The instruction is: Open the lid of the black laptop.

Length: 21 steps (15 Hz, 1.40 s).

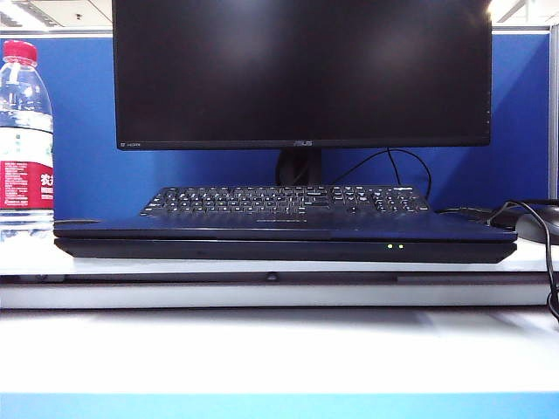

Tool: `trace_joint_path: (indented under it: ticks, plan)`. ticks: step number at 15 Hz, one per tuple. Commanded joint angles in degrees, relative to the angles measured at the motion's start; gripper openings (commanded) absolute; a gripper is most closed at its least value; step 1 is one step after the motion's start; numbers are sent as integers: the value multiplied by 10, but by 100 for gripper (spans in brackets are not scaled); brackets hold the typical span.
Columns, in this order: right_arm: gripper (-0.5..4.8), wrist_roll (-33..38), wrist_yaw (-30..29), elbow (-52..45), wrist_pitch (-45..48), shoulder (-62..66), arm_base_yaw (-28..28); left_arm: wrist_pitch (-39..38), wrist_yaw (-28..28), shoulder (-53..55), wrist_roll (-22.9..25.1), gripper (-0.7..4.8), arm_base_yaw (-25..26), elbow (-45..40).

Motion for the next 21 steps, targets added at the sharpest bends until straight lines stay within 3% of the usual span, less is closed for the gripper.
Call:
trace_joint_path:
  ticks: [1, 5, 7, 9, 11, 12, 13, 15, 18, 19, 20, 21]
  plan:
    - [-1, -1, 2, -4, 6, -1, 0, 8, 2, -1, 0, -2, 0, 0]
    - [-1, 9, -1, -4, 6, -1, 0, 9, 4, -1, -7, -2, 0, 0]
    - [-1, 175, -110, -4, 60, -1, 1, 31, 43, -1, -175, -2, 0, 0]
    - [-1, 311, -198, -4, 125, -1, 2, 63, 132, -1, -327, -2, 0, 0]
    - [-1, 431, -241, -4, 186, -1, 2, 95, 203, -1, -440, -2, 0, 0]
    - [-1, 511, -253, -4, 235, -1, 2, 111, 240, -1, -533, -2, 0, 0]
    - [-1, 540, -258, -4, 261, -1, 2, 115, 266, -1, -561, -2, 0, 0]
    - [-1, 577, -275, -3, 298, -1, 2, 133, 336, -1, -575, -3, 0, 0]
    - [0, 618, -334, 1, 377, -1, 13, 230, 473, -1, -642, -2, 0, 1]
    - [-1, 615, -334, 17, 376, -1, 19, 272, 504, -1, -654, 6, 0, 6]
    - [-1, 595, -337, 53, 336, 4, 21, 262, 508, -1, -652, 59, 0, 27]
    - [-1, 541, -342, 106, 273, 18, 21, 227, 504, -1, -615, 73, 0, 61]
